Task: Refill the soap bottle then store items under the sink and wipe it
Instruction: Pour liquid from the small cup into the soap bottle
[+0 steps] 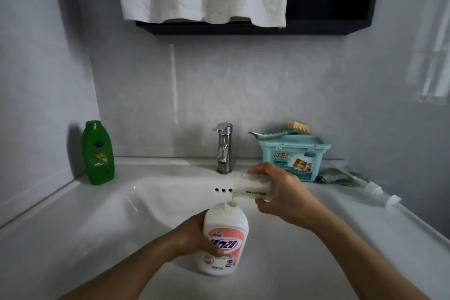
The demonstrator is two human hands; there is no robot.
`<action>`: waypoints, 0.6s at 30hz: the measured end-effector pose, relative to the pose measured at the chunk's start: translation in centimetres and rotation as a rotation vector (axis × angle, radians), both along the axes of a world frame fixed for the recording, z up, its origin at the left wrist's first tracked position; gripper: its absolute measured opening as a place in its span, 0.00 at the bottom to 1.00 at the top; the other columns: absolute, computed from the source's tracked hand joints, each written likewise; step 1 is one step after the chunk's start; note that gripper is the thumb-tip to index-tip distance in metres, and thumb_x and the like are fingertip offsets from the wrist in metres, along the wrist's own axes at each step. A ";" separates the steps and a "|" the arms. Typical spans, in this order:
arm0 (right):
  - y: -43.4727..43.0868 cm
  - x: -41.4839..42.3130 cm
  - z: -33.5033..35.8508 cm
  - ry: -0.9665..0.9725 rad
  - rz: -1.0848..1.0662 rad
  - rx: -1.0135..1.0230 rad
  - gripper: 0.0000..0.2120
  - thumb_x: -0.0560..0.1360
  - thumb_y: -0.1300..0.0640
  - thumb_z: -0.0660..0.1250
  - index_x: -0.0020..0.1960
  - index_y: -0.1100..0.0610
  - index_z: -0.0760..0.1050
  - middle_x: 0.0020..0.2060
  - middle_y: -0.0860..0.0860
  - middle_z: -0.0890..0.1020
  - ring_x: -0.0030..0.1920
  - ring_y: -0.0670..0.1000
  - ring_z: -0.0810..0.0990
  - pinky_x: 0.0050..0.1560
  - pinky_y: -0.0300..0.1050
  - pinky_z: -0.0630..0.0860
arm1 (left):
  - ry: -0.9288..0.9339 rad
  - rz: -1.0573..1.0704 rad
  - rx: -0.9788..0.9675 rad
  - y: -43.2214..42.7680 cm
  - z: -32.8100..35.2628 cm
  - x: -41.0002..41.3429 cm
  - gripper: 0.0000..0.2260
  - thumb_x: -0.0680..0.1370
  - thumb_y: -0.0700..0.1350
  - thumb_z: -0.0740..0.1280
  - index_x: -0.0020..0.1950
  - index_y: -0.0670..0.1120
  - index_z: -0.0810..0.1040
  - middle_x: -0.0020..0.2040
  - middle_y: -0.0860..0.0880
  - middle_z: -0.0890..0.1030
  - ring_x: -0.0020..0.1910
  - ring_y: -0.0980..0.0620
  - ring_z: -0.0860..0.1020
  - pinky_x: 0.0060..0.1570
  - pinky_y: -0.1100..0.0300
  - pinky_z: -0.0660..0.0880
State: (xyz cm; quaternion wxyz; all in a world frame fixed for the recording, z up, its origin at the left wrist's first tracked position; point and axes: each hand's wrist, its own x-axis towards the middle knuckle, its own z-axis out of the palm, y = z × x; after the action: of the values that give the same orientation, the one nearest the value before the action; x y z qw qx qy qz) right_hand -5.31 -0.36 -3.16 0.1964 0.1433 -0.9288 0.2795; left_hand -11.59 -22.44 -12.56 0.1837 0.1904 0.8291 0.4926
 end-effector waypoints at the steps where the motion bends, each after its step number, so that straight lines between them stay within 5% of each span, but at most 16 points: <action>1: 0.0 0.0 0.0 -0.002 -0.001 -0.001 0.25 0.67 0.57 0.74 0.60 0.46 0.69 0.51 0.40 0.73 0.51 0.42 0.75 0.52 0.35 0.76 | 0.000 0.000 0.002 0.0 0.0 0.0 0.29 0.63 0.35 0.79 0.61 0.50 0.76 0.51 0.51 0.85 0.53 0.53 0.82 0.55 0.56 0.79; 18: 0.1 0.0 0.0 -0.008 0.006 -0.009 0.26 0.66 0.57 0.74 0.61 0.46 0.69 0.52 0.41 0.74 0.50 0.42 0.75 0.49 0.31 0.75 | 0.006 -0.004 -0.017 0.1 0.3 0.2 0.29 0.63 0.35 0.79 0.60 0.52 0.76 0.51 0.52 0.85 0.52 0.56 0.82 0.50 0.62 0.79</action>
State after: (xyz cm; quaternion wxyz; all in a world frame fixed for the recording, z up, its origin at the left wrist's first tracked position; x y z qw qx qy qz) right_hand -5.27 -0.30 -3.18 0.1925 0.1439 -0.9279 0.2850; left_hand -11.39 -22.34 -12.27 0.1839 0.1919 0.8335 0.4844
